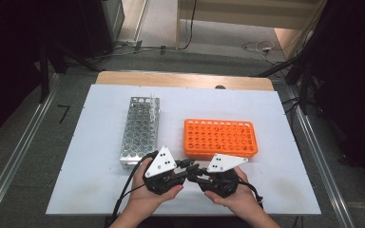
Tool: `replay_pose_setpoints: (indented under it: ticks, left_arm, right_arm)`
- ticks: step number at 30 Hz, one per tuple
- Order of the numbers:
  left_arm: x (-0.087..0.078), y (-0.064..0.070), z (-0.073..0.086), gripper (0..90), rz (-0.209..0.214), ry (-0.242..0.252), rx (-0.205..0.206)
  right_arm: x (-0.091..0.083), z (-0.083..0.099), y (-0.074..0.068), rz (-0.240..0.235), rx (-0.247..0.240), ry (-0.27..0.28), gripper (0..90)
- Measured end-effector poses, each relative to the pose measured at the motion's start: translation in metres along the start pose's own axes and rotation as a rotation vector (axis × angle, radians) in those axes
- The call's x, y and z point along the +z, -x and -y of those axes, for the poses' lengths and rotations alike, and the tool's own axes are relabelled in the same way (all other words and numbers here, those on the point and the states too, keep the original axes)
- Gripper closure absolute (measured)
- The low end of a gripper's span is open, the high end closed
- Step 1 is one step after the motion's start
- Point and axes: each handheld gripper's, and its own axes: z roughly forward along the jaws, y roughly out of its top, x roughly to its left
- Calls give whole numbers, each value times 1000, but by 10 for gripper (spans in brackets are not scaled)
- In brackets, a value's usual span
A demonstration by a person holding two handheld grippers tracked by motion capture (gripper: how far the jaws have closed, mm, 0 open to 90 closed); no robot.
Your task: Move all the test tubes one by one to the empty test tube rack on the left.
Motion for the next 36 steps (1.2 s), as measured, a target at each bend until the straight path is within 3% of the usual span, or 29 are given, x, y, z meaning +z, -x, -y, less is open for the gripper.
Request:
replay_pose_setpoints:
  ticks: [3, 5, 10, 13, 17, 22, 26, 36]
  left_arm:
    - [-1, -2, -1, 762, -15, 7, -3]
    - [-2, -4, -1, 762, -23, 3, -8]
    - [-3, -11, 0, 762, -36, 8, -31]
    - [-4, -15, 0, 762, -42, 12, -42]
    - [-5, -20, 0, 762, -50, 13, -55]
    - [-8, -27, 0, 763, -61, 20, -67]
    - [-10, -36, -1, 763, -68, 30, -86]
    - [-17, -53, -5, 763, -103, 37, -111]
  right_arm:
    - [1, 0, 1, -6, 17, 11, 723]
    - [1, 0, 4, -13, 29, 19, 643]
    - [-5, 3, 12, 9, 33, 50, 376]
    - [-12, 4, 17, 57, 34, 76, 197]
    - [-23, 8, 28, 68, 78, 89, 9]
    - [-36, 16, 43, 104, 97, 100, 0]
    - [-50, 23, 55, 125, 131, 142, 0]
    - [-77, 44, 67, 160, 119, 175, 0]
